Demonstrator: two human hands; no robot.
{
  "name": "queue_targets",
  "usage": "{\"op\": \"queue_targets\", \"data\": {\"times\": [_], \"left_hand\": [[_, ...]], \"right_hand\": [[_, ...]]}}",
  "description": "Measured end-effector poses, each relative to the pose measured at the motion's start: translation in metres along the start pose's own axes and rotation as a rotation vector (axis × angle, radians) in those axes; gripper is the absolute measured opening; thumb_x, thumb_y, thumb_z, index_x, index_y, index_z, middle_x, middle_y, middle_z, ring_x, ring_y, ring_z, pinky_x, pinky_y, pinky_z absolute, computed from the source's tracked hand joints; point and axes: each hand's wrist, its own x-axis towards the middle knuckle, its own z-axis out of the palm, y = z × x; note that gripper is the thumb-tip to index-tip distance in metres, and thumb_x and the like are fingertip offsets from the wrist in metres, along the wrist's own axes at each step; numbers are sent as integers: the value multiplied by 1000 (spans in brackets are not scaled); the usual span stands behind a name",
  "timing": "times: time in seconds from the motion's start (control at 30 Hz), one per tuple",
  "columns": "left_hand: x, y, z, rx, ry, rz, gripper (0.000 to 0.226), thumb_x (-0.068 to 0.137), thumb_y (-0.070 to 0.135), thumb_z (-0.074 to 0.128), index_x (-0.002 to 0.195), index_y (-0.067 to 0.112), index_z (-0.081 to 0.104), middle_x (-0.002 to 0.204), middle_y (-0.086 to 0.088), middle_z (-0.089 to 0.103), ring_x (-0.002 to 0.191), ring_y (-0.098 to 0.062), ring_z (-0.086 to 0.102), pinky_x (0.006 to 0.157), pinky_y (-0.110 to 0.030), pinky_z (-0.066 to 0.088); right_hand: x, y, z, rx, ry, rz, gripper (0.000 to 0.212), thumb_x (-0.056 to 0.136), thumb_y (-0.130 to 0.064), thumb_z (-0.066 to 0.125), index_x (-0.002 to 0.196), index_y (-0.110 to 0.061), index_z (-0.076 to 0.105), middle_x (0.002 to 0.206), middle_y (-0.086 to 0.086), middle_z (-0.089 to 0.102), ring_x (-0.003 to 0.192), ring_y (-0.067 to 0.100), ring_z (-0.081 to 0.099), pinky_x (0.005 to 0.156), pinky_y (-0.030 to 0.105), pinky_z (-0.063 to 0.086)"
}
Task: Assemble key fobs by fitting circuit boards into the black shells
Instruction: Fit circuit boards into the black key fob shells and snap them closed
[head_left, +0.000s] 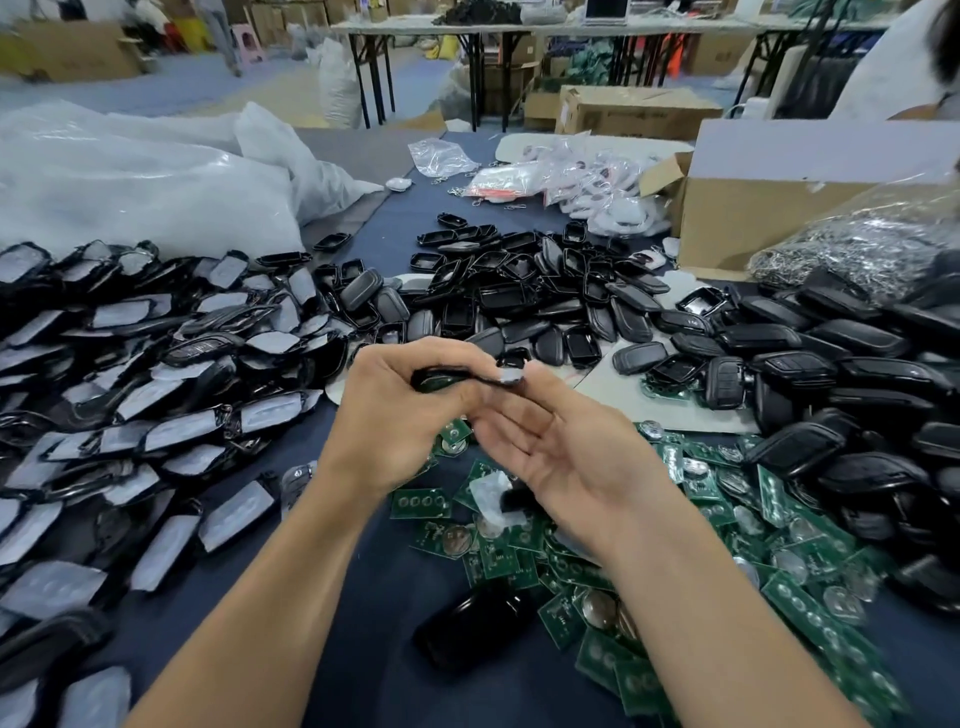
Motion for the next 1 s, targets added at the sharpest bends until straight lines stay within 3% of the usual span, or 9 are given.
{"op": "queue_targets", "data": {"times": [0.07,0.17,0.27,0.33,0.53,0.67,0.7,0.8,1.0], "left_hand": [[1,2,-2,-51,-1,-45,28,77,0,83,85,27,84,85,4,80,77,-7,73,74,-15,54],[0,2,3,-62,191,-233,33,80,3,84,75,36,83,59,6,70,47,-2,55,50,-12,43],[0,-1,7,-111,289,-365,26,79,5,86,74,30,83,53,0,65,43,-9,52,43,-16,40],[-2,-1,8,-158,270,-408,19,79,7,86,75,25,83,54,-4,64,44,-12,53,41,-20,37],[-4,1,10,-256,139,-462,8,68,19,83,70,26,80,53,-3,58,46,-12,51,39,-21,34],[-4,0,6,-273,55,-458,9,70,23,83,78,28,81,57,-1,59,49,-11,53,41,-21,36],[-3,0,4,-286,41,-455,10,71,24,82,81,28,82,57,-1,59,50,-10,53,41,-21,35],[-3,2,1,-320,23,-436,15,75,23,76,88,24,83,59,-1,60,50,-10,53,41,-21,33],[-3,4,1,-180,49,-376,19,75,8,73,87,18,83,53,-3,55,46,-13,45,41,-20,32]], "right_hand": [[0,0,1,-64,10,-57,28,104,-23,57,117,-1,69,100,16,79,87,21,78,72,29,62],[1,5,-1,-686,266,-442,14,94,-25,73,108,-22,75,91,-5,79,80,8,76,74,26,62],[-1,15,0,-1110,348,-715,30,88,-22,79,116,-33,74,92,-27,70,90,-12,67,80,4,49],[-2,21,3,-1175,354,-752,38,87,-21,81,122,-33,72,89,-28,64,92,-6,68,84,11,52],[-1,22,5,-1245,368,-805,39,81,-23,84,116,-33,70,87,-16,73,85,10,70,84,34,60],[1,18,3,-1086,263,-768,35,80,-14,81,90,-46,71,80,-33,71,86,-8,70,75,11,55],[2,16,2,-977,198,-706,40,79,-10,79,90,-47,73,85,-32,73,88,-6,71,77,13,55],[7,12,-3,-680,15,-528,40,78,0,73,106,-29,81,97,-1,81,95,21,78,83,38,62],[8,11,-6,-455,-38,-318,35,89,12,67,102,-16,81,101,12,80,94,29,77,86,43,64]]}}
